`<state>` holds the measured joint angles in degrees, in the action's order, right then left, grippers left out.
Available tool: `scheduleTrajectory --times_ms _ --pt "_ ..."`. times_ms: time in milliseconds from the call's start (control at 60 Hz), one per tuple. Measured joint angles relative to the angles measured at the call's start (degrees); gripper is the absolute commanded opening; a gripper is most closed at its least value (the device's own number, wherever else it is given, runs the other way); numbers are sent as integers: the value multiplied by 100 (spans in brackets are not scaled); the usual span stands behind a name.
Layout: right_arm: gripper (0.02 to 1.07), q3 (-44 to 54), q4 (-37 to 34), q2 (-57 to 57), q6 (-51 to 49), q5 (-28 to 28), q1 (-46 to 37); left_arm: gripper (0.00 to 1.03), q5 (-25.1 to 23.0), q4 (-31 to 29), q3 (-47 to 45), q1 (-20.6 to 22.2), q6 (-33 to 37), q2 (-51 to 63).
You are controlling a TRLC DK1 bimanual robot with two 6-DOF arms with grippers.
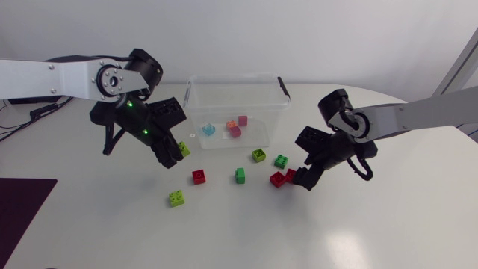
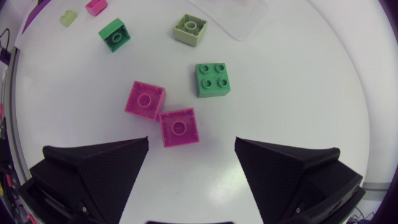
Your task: Pick up the duplo bricks and place them in the container
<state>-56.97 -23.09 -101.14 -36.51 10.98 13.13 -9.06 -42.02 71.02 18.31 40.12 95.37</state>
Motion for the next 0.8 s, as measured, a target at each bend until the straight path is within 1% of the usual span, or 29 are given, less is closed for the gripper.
scheduleTrajectory --times_ms 100,117,200,250,300,317,350,417,433,467,517,583,683,750,767,783,800 --pt "102 -151 -114 -240 -275 39 -9 15 -240 -7 118 0 -116 -175" --pt "102 -188 -116 -282 -321 39 -9 15 -343 15 146 0 -153 -205" --pt "101 -293 -118 -385 -409 42 -9 15 -531 269 179 -2 -313 -275" --pt "95 -350 -116 -448 -428 46 -2 15 -595 551 179 -2 -470 -291" --pt "86 -358 -118 -494 -428 66 26 15 -640 911 181 -15 -715 -299" --pt "78 -358 -118 -501 -428 66 31 15 -656 1038 181 -17 -776 -299" --pt "69 -358 -116 -518 -431 85 63 15 -678 1268 190 -26 -938 -299" --pt "43 -352 -103 -527 -433 105 116 15 -706 1602 247 -42 -1202 -297" --pt "39 -339 -90 -527 -431 107 129 15 -717 1696 267 -50 -1266 -297" --pt "28 -304 -50 -527 -431 114 153 15 -719 1926 299 -50 -1425 -297" --pt "26 -208 66 -527 -433 129 177 15 -721 2310 367 -50 -1668 -278" --pt "26 -76 140 -511 -450 155 179 15 -721 2638 516 -50 -1963 -192" --pt "26 70 98 -323 -455 168 153 15 -713 2997 859 -50 -2319 129" --pt "26 153 33 -118 -452 166 131 16 -625 3237 1014 -48 -2529 363" --pt "26 203 -17 61 -452 168 101 18 -514 3458 1091 -48 -2684 520" --pt "26 214 -50 127 -452 166 101 24 -487 3512 1119 -50 -2723 577" --pt "26 240 -131 328 -452 166 94 25 -376 3611 1189 -50 -2839 704"
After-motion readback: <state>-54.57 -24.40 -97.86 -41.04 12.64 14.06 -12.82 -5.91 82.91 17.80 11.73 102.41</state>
